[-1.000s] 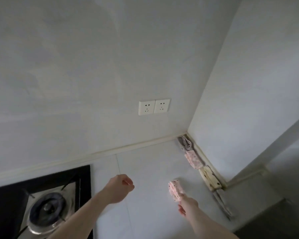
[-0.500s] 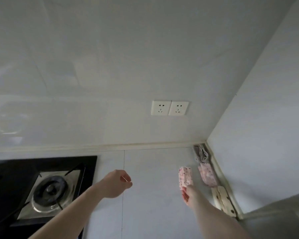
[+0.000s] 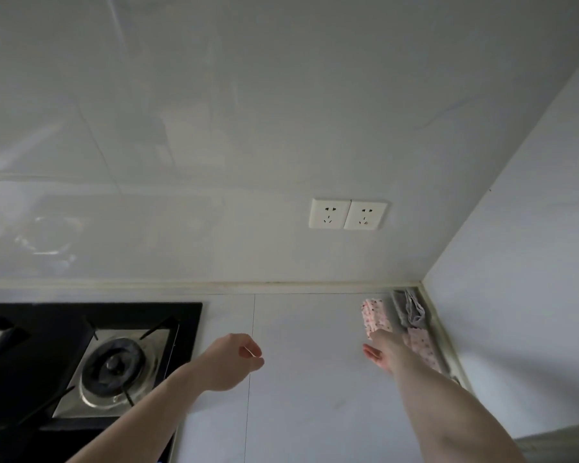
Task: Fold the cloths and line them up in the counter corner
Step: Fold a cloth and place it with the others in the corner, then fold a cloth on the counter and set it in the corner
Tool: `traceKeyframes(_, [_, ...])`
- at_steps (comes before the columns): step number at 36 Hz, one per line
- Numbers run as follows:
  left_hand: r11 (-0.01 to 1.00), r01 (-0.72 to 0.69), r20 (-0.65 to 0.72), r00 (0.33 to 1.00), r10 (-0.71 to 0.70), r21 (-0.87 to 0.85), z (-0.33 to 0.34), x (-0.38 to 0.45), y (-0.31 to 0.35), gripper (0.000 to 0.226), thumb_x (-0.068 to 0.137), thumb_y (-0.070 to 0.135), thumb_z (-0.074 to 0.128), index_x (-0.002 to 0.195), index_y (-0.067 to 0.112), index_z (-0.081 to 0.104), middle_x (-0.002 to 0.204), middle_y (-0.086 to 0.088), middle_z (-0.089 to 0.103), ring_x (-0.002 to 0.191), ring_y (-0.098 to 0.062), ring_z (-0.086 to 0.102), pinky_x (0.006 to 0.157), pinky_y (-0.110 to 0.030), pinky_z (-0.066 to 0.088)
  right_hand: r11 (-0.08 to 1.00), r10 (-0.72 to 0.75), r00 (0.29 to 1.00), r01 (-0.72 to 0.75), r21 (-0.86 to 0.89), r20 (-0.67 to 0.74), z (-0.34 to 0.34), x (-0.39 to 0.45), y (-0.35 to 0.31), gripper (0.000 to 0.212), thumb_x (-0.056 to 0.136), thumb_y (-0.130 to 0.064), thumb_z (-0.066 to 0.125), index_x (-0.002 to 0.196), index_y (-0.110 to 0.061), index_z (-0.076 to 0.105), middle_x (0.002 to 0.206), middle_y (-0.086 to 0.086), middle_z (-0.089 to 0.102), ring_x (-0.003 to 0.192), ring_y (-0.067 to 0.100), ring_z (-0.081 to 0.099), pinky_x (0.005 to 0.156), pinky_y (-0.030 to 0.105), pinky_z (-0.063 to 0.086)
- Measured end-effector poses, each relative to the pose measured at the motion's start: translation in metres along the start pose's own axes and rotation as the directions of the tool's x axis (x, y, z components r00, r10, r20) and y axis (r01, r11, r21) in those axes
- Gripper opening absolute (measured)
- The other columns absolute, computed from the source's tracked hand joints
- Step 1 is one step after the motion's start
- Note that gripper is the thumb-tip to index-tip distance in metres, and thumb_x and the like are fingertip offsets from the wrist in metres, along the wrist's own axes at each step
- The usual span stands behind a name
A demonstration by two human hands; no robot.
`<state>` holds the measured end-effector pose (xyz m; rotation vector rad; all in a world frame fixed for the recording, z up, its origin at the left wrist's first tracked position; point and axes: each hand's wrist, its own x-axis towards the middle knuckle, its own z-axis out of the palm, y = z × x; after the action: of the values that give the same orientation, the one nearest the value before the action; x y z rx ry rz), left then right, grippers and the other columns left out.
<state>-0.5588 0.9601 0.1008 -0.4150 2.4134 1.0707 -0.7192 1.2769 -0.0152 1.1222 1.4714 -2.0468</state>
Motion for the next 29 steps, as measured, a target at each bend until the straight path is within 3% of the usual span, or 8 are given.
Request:
traceKeyframes(2, [1.000, 0.010, -0.002, 1.000, -0.010, -0.020, -0.003, -0.002, -0.003, 0.013, 0.091, 0.038, 0.066, 0.102, 0.031, 0.067, 0.100, 0.005, 0.069, 0.089, -0.011, 0.067, 0.071, -0.019, 0.049, 0.998, -0.031, 0.999, 0.031, -0.057, -0.011, 0.004, -0.001, -0.001, 0.013, 0.103, -0.001, 0.047, 0.100, -0.010, 0.055, 0.150, 0.020, 0.046, 0.105, 0.043, 0.059, 0.107, 0.050, 0.041])
traceKeyframes(4, [0.999, 0.016, -0.011, 1.000, -0.017, -0.034, -0.007, -0.005, -0.007, 0.014, 0.092, 0.036, 0.065, 0.105, 0.029, 0.067, 0.100, 0.006, 0.069, 0.087, -0.009, 0.067, 0.069, -0.017, 0.048, 0.988, -0.065, 0.997, 0.058, -0.145, -0.046, 0.008, 0.000, 0.003, 0.027, 0.102, -0.003, 0.050, 0.130, -0.006, 0.053, 0.138, 0.020, 0.050, 0.102, 0.039, 0.058, 0.105, 0.049, 0.044])
traceKeyframes(8, [0.997, 0.044, -0.031, 0.998, -0.046, -0.057, -0.018, -0.018, -0.020, 0.015, 0.093, 0.034, 0.065, 0.106, 0.028, 0.067, 0.096, 0.007, 0.071, 0.082, -0.004, 0.068, 0.067, -0.018, 0.051, 0.862, -0.174, 0.976, 0.085, -0.500, -0.134, 0.017, 0.008, 0.033, 0.039, 0.096, -0.007, 0.053, 0.133, 0.001, 0.047, 0.112, 0.019, 0.057, 0.078, 0.031, 0.060, 0.071, 0.042, 0.054])
traceKeyframes(12, [0.992, 0.088, -0.048, 0.994, -0.093, -0.095, -0.032, -0.038, -0.045, 0.014, 0.091, 0.033, 0.067, 0.104, 0.029, 0.068, 0.096, 0.008, 0.073, 0.082, -0.003, 0.070, 0.074, -0.018, 0.052, 0.568, -0.270, 0.963, 0.174, -0.805, 0.017, 0.044, -0.013, 0.066, 0.066, 0.090, -0.010, 0.059, 0.149, 0.001, 0.034, 0.143, 0.026, 0.050, 0.123, 0.039, 0.058, 0.097, 0.039, 0.052])
traceKeyframes(16, [0.989, 0.108, -0.123, 0.985, -0.120, -0.101, -0.050, -0.066, -0.079, 0.014, 0.090, 0.033, 0.069, 0.104, 0.031, 0.072, 0.093, 0.011, 0.073, 0.086, -0.001, 0.067, 0.076, -0.015, 0.049, 0.429, -0.161, 0.951, 0.310, -0.849, 0.265, 0.093, -0.072, 0.101, 0.070, 0.088, -0.009, 0.057, 0.153, -0.010, 0.029, 0.147, 0.019, 0.043, 0.109, 0.031, 0.062, 0.069, 0.027, 0.054])
traceKeyframes(20, [0.974, 0.155, -0.197, 0.963, -0.186, -0.165, -0.067, -0.111, -0.123, 0.013, 0.089, 0.027, 0.070, 0.102, 0.026, 0.072, 0.098, 0.010, 0.072, 0.090, -0.004, 0.065, 0.082, -0.018, 0.051, 0.293, -0.105, 0.875, 0.482, -0.826, 0.473, 0.148, -0.128, 0.146, 0.073, 0.090, -0.017, 0.061, 0.154, -0.014, 0.028, 0.157, 0.011, 0.033, 0.134, 0.027, 0.048, 0.097, 0.027, 0.045])
traceKeyframes(26, [0.957, 0.205, -0.370, 0.889, -0.269, -0.203, -0.096, -0.201, -0.202, 0.009, 0.087, 0.032, 0.073, 0.095, 0.036, 0.070, 0.098, 0.012, 0.072, 0.091, -0.003, 0.065, 0.082, -0.020, 0.051, 0.189, -0.061, 0.706, 0.702, -0.686, 0.706, 0.228, -0.232, 0.215, 0.064, 0.089, -0.019, 0.067, 0.148, -0.014, 0.040, 0.151, 0.007, 0.044, 0.137, 0.020, 0.045, 0.102, 0.020, 0.034])
traceKeyframes(29, [0.947, 0.222, -0.457, 0.835, -0.307, -0.231, -0.108, -0.250, -0.243, 0.015, 0.089, 0.030, 0.071, 0.101, 0.037, 0.066, 0.100, 0.013, 0.069, 0.089, -0.002, 0.063, 0.072, -0.014, 0.045, 0.169, -0.015, 0.624, 0.772, -0.613, 0.781, 0.257, -0.283, 0.254, 0.058, 0.089, -0.022, 0.069, 0.142, -0.019, 0.047, 0.143, 0.000, 0.048, 0.130, 0.015, 0.049, 0.100, 0.017, 0.035])
